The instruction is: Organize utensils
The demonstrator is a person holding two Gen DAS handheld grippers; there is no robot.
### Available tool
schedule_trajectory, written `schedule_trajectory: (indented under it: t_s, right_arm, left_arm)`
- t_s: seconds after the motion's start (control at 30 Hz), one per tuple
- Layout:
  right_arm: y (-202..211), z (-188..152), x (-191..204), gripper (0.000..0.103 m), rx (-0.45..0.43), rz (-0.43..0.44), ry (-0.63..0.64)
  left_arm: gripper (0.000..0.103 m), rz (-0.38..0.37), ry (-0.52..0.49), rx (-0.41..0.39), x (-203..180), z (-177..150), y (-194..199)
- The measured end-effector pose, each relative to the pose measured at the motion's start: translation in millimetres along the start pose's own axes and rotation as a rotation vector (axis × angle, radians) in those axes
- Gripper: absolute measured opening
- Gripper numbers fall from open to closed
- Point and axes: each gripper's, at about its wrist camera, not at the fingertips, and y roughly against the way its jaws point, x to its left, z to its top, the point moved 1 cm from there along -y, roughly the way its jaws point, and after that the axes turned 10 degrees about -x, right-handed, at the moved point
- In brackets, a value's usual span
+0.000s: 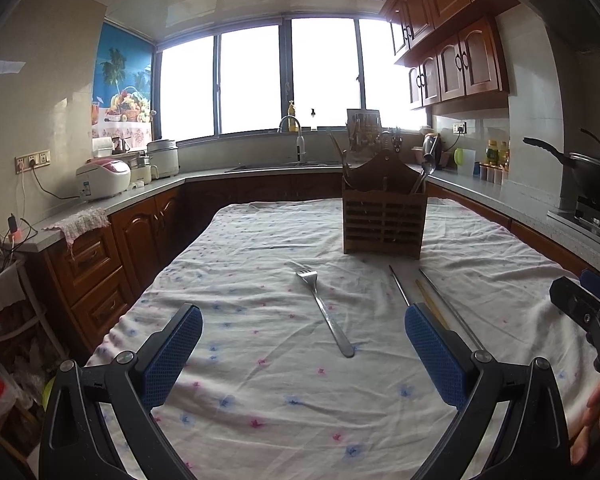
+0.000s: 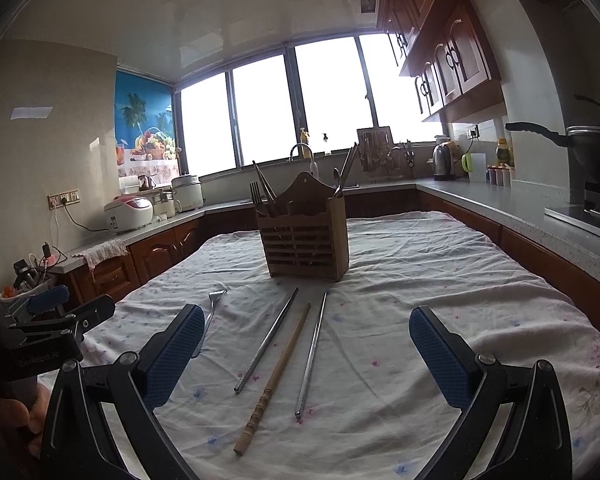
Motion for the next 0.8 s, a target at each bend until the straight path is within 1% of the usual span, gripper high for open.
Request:
schedule_trajectory:
  t_s: [0.8]
  right_arm:
    - [-4.3, -1.3, 1.4, 0.103, 0.016, 0.001, -0.003]
  left_arm:
    - [0.102, -0.005, -0.001, -0.01, -2.6, -0.6, 1.0]
